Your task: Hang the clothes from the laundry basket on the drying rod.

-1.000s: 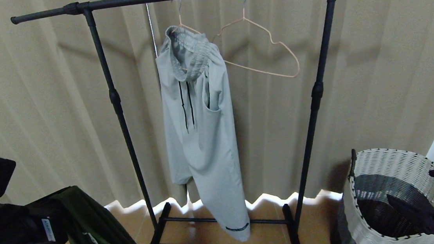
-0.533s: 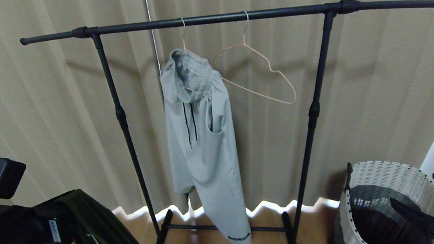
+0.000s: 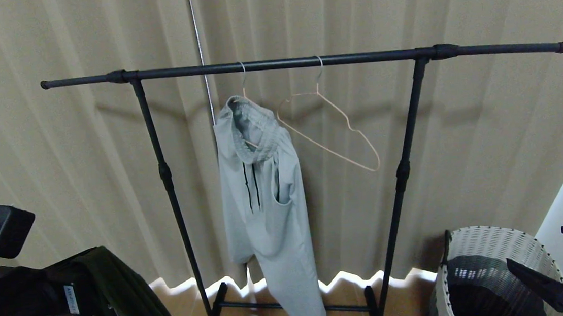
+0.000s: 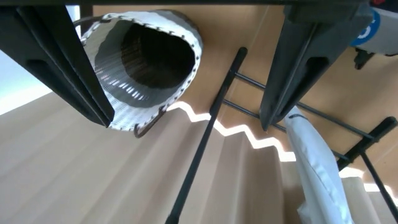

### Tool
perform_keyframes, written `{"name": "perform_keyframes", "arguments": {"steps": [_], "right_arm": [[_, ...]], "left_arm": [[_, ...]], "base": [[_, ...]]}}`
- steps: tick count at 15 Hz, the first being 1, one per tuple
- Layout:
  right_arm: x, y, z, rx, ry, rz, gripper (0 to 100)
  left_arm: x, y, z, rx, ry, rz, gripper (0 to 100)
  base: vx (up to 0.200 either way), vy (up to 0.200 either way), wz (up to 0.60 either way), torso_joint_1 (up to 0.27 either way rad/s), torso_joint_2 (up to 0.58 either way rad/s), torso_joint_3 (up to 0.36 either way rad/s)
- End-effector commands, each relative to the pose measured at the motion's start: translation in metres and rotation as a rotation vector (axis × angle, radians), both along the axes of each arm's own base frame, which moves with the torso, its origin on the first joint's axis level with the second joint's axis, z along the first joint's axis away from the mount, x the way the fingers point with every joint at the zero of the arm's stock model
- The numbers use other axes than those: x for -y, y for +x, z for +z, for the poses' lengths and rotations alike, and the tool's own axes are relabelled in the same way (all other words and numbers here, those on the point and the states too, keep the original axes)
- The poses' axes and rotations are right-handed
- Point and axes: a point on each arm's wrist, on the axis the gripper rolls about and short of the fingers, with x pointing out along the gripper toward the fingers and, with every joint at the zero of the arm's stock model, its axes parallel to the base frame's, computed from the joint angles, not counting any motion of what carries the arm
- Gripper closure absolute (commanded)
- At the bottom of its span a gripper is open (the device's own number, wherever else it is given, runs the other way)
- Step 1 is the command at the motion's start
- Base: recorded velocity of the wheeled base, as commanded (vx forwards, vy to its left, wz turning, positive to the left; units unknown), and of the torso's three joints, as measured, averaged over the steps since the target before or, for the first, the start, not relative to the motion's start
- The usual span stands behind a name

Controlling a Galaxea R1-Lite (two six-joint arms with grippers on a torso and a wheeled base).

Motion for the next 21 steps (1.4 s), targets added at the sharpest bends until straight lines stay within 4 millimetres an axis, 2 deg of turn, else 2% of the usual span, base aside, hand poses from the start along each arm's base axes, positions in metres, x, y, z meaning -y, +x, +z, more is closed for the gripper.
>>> {"name": "perform_keyframes", "arguments": {"steps": [1, 8, 12, 21], "right_arm": [[0.0, 0.0, -0.002, -0.007, -0.002, 0.0, 0], [0.0, -0.001, -0.002, -0.004, 0.0, -0.004, 0], [0.001, -0.008, -0.001, 0.024, 0.009, -0.001, 0], [0.006, -0.011, -0.009, -0.012, -0.001, -0.042, 0]], "left_arm": [[-0.001, -0.002, -0.002, -0.004, 0.005, 0.0, 100], [-0.001, -0.003, -0.003, -0.008, 0.006, -0.002, 100], [-0.001, -0.003, -0.004, -0.011, 0.008, -0.001, 100], [-0.001, -0.005, -0.003, -0.001, 0.006, 0.001, 100]], "base": [[0.0, 0.0, 0.0, 0.217, -0.49, -0.276], [0.0, 0.0, 0.0, 0.23, -0.52, -0.281], [0.0, 0.0, 0.0, 0.232, -0.48, -0.26], [0.0, 0.0, 0.0, 0.015, -0.03, -0.015]]}}
